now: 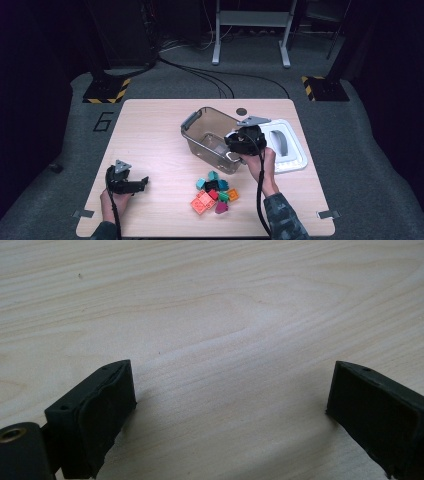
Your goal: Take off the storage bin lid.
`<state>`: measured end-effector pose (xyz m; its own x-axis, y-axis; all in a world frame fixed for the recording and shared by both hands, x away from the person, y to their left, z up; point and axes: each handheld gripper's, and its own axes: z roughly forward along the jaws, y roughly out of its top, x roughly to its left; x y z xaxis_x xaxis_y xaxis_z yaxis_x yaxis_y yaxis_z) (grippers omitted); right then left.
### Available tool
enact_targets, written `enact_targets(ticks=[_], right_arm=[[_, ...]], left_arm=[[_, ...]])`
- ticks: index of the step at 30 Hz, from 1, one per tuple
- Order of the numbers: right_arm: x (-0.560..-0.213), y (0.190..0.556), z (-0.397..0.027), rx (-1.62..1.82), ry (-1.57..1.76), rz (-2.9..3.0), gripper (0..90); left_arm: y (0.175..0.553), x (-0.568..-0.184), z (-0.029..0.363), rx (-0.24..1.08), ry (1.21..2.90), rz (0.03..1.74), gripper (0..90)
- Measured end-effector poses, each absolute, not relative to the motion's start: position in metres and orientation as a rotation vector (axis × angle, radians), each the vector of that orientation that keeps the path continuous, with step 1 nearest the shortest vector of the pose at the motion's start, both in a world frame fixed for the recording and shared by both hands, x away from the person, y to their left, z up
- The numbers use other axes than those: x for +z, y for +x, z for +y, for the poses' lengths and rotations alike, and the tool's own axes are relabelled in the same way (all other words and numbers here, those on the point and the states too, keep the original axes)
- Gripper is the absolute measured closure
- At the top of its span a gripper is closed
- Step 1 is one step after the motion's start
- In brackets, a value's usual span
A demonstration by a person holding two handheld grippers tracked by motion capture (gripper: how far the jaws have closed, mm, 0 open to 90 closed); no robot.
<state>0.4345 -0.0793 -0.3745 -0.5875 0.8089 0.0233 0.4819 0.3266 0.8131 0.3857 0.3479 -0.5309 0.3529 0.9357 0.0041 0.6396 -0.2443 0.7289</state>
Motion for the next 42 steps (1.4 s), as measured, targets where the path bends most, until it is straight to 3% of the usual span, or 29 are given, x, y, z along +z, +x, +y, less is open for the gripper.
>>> enact_targets(ticks=[42], right_arm=[[-0.396,0.404,-0.086,1.084,1.124,2.227,47.3]], left_arm=[[0.386,-0.531,0.348,0.596,1.981,1.368,5.1]])
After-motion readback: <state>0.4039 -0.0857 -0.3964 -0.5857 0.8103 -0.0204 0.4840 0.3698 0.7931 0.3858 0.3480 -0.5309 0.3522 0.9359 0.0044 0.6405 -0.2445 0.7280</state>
